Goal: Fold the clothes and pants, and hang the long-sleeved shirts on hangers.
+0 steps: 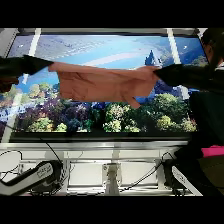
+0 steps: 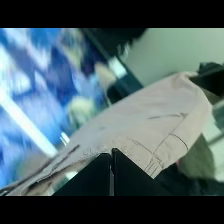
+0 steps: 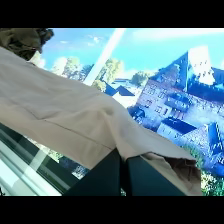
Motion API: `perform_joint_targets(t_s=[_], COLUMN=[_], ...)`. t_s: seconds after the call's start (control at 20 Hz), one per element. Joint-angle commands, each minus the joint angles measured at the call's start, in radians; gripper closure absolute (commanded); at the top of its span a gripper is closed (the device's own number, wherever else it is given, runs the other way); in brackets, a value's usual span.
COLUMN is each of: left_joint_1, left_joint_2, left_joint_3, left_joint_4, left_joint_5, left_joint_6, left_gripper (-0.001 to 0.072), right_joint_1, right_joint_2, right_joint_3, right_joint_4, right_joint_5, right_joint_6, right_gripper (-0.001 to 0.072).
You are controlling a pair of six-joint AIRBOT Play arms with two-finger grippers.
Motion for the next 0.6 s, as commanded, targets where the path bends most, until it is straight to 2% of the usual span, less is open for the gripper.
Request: perform_joint_targets(t_s=[0.0,0.15,0.3,0.55], left_joint_1=[0.043,0.048,0.047,-0.007], left_joint_2=[0.156,0.246,0.306,0.315], left_joint_3=[0.001,0.001,0.001,-0.053], left_joint_4=[-0.045,-0.010,0.043,0.286], left_joint_5=[0.063,0.079,0.081,0.159], left_joint_6=[-0.029,-0.061,-0.130,-0.259], left_gripper=[0.0697,0.0698,0.0698,0.0697], right_joint_1=[0.023,0.133,0.234,0.259], right_joint_2=[0.028,0.101,0.139,0.005], right_joint_3=[0.164,0.217,0.224,0.224], right_joint_4=[-0.065,-0.225,-0.361,-0.489], right_joint_5=[0.120,0.120,0.117,0.059], right_joint_6=[0.075,0.199,0.307,0.314], right_gripper=[0.0708,0.0708,0.0709,0.0708])
